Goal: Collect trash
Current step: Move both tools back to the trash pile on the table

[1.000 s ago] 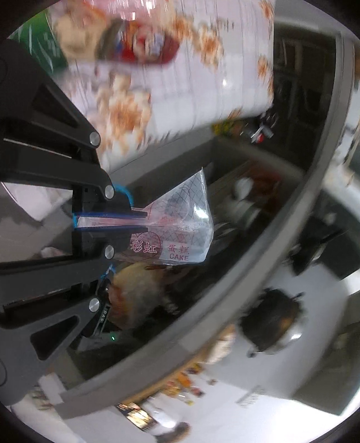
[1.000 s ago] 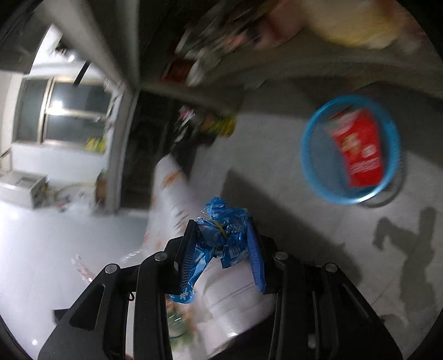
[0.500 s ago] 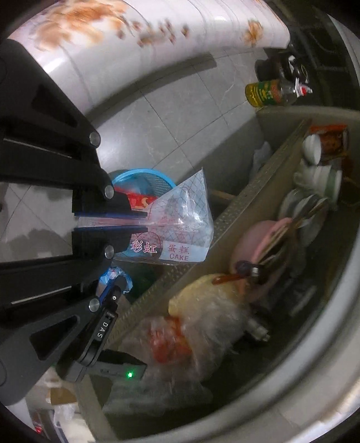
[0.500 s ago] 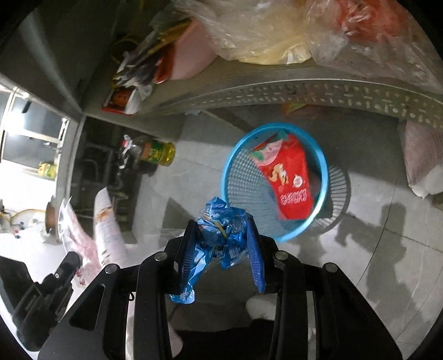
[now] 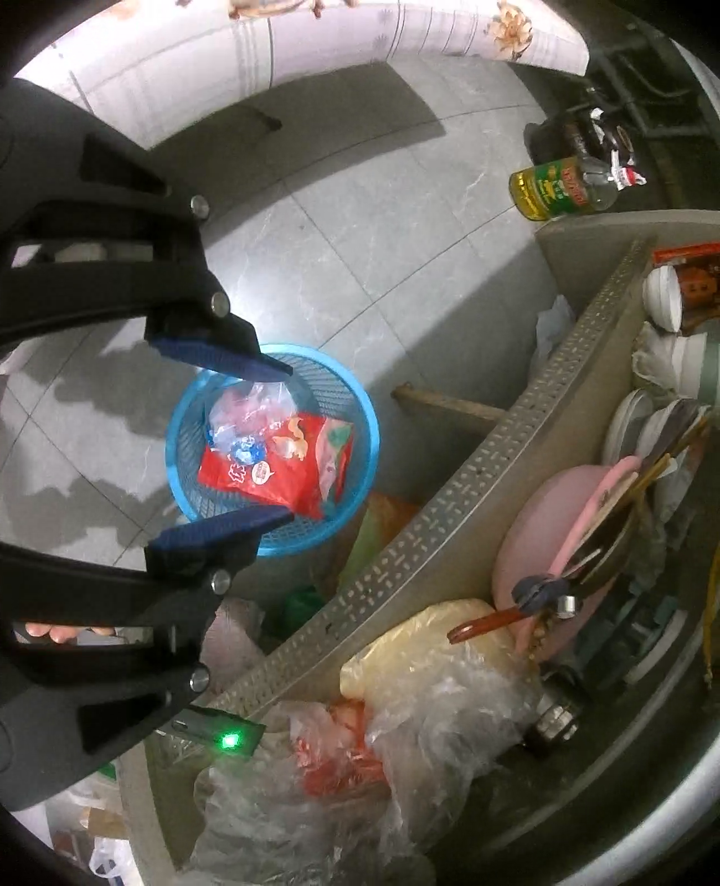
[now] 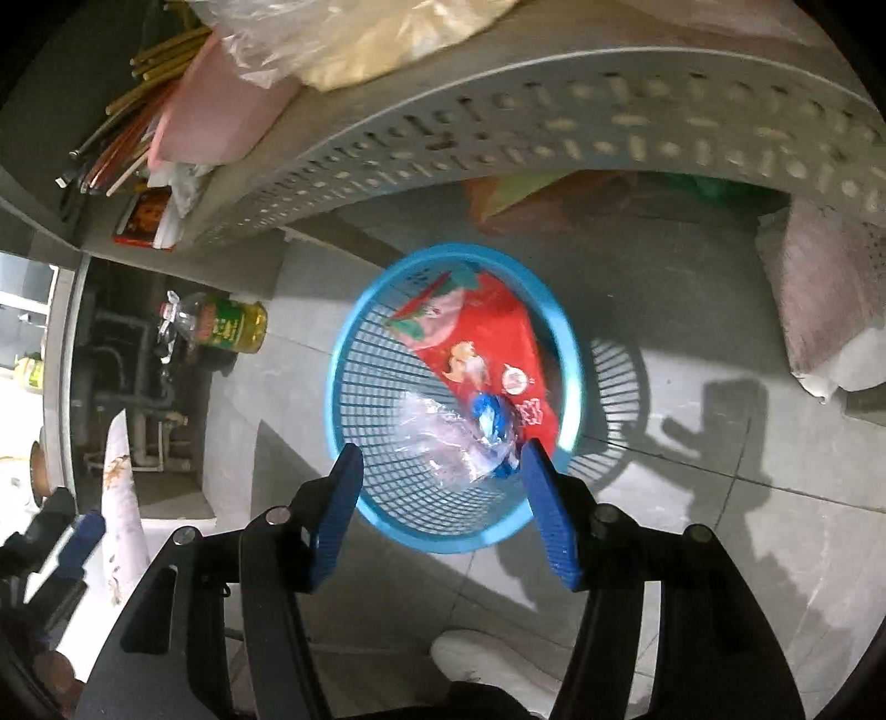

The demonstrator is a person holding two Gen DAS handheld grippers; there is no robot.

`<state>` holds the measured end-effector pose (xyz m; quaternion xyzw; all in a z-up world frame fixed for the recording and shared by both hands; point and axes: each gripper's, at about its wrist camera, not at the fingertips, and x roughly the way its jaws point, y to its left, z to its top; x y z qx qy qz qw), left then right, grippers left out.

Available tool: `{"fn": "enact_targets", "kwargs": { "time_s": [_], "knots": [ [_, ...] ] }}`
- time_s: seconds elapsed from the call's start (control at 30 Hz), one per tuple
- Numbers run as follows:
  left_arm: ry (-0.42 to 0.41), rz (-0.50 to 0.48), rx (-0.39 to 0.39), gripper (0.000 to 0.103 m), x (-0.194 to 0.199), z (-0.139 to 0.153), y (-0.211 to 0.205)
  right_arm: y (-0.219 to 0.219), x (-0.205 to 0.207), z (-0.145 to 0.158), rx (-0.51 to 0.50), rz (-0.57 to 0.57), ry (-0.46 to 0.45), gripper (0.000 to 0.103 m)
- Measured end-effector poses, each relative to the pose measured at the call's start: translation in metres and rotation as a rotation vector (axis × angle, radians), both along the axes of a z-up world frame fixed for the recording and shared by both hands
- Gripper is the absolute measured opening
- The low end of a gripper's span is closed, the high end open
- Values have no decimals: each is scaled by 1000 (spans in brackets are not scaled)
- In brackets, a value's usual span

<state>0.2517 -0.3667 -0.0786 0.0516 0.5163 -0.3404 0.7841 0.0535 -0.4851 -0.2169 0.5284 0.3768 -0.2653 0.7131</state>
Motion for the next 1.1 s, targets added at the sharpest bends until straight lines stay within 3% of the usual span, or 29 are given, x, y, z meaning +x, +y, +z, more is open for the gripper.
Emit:
{"fn": "enact_targets", "kwargs": {
  "time_s": [0.33, 0.5, 0.6, 0.93, 1.1],
  "knots": [
    [-50, 61, -79, 48, -15, 56, 47, 25, -3, 33, -70, 58, -25, 61],
    [-69, 81, -125, 61, -36, 85, 85, 51, 4, 60, -105, 135, -71, 66],
    [-81, 97, -143, 64, -47, 99, 114, 65, 12, 78, -117, 193, -101, 68],
    [-191, 226, -183, 71, -85, 138, 260, 117, 43, 141, -140, 385, -209, 74],
    [-235, 412, -179, 72, -107, 145, 364, 154, 68, 179, -150, 535, -285, 74]
  ]
}}
